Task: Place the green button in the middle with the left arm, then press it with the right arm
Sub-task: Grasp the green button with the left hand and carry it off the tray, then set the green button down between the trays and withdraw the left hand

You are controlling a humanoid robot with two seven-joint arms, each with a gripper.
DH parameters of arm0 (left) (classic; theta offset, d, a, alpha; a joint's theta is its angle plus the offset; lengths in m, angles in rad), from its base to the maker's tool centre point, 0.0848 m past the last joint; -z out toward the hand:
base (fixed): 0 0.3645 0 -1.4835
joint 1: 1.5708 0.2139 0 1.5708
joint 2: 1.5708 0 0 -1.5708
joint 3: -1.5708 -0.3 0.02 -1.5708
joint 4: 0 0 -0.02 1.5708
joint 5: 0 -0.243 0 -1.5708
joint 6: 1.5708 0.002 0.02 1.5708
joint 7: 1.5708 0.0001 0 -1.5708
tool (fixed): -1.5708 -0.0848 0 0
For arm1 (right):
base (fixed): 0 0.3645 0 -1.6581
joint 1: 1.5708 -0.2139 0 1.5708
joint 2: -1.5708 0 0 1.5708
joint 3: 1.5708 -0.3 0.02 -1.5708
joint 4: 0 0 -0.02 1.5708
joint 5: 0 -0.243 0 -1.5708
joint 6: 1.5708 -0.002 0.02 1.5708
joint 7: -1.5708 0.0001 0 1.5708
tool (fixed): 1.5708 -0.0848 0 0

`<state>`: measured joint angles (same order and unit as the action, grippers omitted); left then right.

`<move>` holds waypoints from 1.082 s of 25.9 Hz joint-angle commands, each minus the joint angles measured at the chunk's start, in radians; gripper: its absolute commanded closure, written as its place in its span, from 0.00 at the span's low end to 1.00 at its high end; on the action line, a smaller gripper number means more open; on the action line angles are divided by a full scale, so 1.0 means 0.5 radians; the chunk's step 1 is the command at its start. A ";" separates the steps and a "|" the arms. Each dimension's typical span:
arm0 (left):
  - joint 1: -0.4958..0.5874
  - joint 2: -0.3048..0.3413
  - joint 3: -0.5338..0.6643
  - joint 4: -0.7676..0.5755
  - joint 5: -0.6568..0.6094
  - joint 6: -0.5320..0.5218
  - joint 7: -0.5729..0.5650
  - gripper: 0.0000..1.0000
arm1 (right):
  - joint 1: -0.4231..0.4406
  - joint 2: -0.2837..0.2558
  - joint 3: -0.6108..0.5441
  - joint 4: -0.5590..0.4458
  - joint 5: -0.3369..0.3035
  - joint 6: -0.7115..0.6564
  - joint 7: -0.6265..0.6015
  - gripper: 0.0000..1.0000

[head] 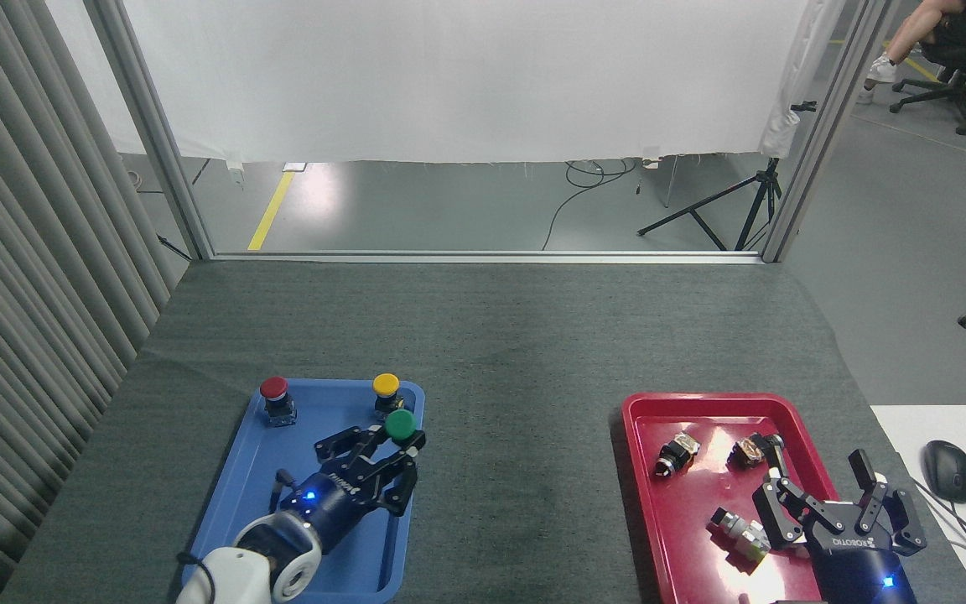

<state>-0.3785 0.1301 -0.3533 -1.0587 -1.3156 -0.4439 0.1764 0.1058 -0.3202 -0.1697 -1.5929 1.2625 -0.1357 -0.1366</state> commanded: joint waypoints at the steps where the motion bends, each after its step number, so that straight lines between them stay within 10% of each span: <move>1: -0.209 -0.233 -0.223 0.197 -0.059 0.004 -0.006 1.00 | 0.000 0.002 -0.004 0.001 0.000 -0.002 0.000 0.00; 5: -0.308 -0.527 -0.306 0.525 -0.259 0.016 -0.006 1.00 | 0.003 0.008 -0.001 0.001 0.000 0.001 0.000 0.00; 14: -0.295 -0.542 -0.564 0.752 -0.289 0.277 0.012 0.99 | 0.006 -0.004 -0.004 0.007 0.000 -0.005 0.000 0.00; 17: -0.295 -0.542 -0.561 0.761 -0.280 0.317 0.012 0.79 | 0.003 -0.001 -0.004 0.007 0.000 -0.005 0.000 0.00; 20: -0.292 -0.542 -0.561 0.761 -0.280 0.375 0.012 0.05 | 0.006 -0.001 -0.001 0.007 0.000 -0.005 0.000 0.00; 28: -0.145 -0.539 -0.557 0.430 -0.289 0.378 -0.021 0.01 | 0.009 -0.001 -0.001 0.010 0.000 -0.002 -0.003 0.00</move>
<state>-0.4914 -0.1425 -0.6337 -0.7459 -1.4577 -0.2624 0.1744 0.1091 -0.3202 -0.1714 -1.5884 1.2627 -0.1382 -0.1368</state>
